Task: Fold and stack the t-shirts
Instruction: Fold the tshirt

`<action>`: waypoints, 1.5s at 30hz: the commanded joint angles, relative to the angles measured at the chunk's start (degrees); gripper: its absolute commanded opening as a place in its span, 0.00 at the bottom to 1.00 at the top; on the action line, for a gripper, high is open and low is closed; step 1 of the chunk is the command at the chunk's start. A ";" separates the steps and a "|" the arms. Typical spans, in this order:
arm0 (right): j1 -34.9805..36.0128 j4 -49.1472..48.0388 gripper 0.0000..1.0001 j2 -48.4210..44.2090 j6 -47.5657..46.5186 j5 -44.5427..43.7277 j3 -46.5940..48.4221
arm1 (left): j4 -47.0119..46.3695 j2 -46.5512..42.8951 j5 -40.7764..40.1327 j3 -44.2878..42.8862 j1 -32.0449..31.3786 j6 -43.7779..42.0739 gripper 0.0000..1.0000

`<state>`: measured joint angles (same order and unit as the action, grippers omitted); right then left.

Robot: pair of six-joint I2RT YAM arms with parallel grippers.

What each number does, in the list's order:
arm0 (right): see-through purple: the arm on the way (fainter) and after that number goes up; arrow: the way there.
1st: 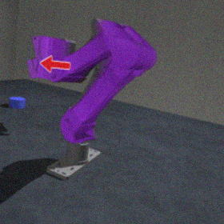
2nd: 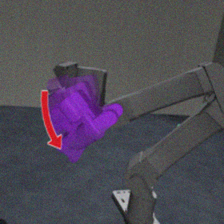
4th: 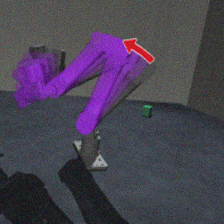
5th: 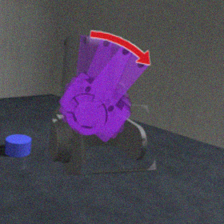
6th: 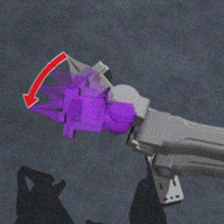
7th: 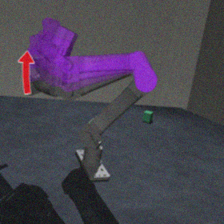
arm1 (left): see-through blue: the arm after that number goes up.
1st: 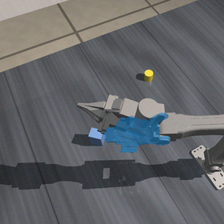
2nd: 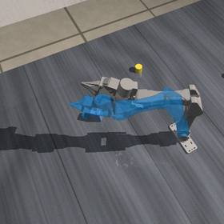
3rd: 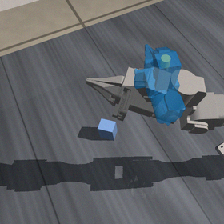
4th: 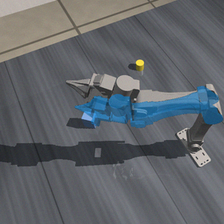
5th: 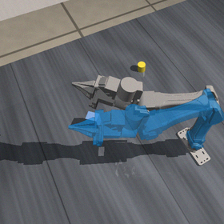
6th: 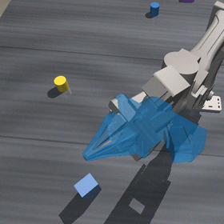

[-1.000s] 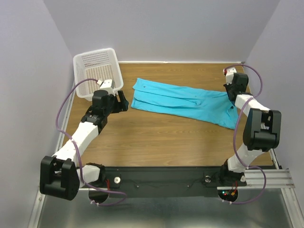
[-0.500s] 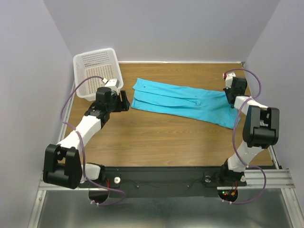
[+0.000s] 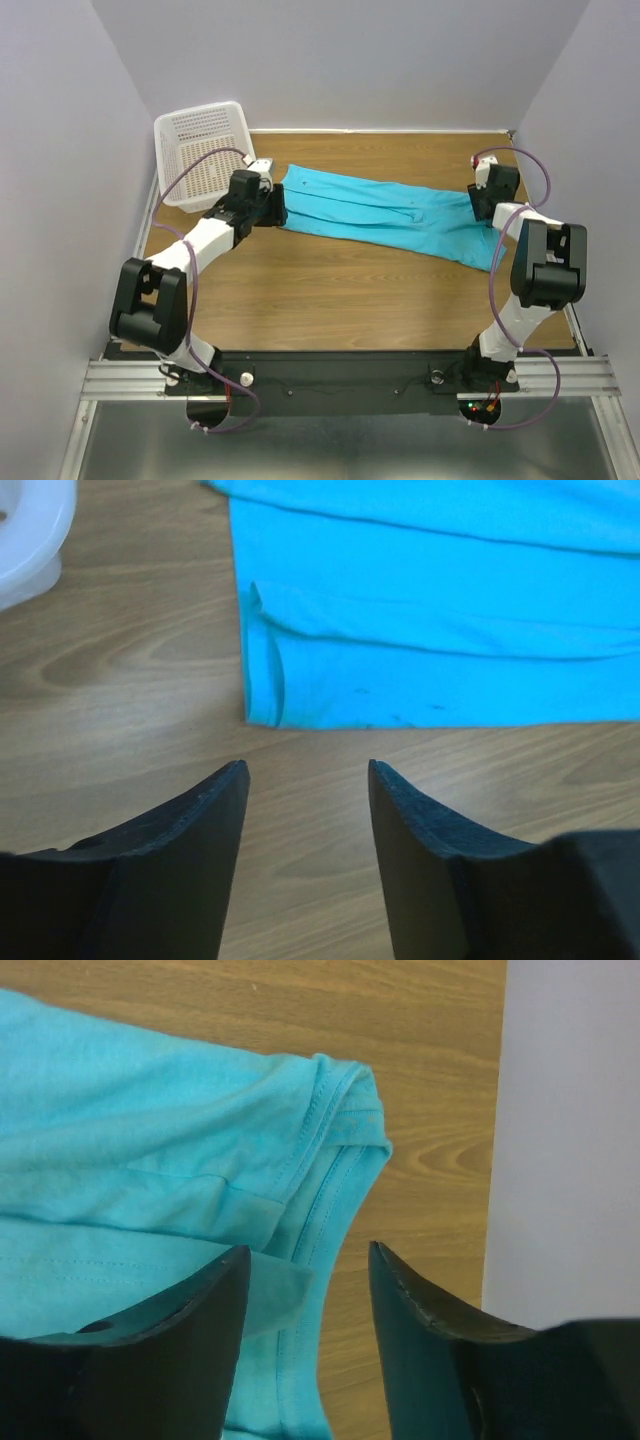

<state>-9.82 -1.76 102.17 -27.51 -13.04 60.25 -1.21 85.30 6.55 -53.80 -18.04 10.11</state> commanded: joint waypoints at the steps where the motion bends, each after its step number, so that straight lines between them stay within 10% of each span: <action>1: -0.55 -2.99 0.65 -2.93 2.02 0.73 -0.04 | 0.07 3.46 -4.78 -6.57 -2.69 1.84 0.60; 5: -0.81 -2.73 1.00 -14.65 4.38 7.01 -3.27 | 0.95 9.69 -9.24 -10.61 -4.62 10.50 0.49; 21: -1.07 -0.70 1.00 -25.09 6.85 22.35 -11.73 | 2.27 20.79 -16.12 -17.22 -5.51 25.92 0.36; 45: -1.07 -0.53 1.00 -26.06 7.03 24.55 -12.35 | 2.80 28.78 -21.48 -23.81 -5.69 26.63 0.23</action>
<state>-10.48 -0.78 77.49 -20.97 10.57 47.81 1.65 114.63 -12.47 -75.07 -23.53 36.51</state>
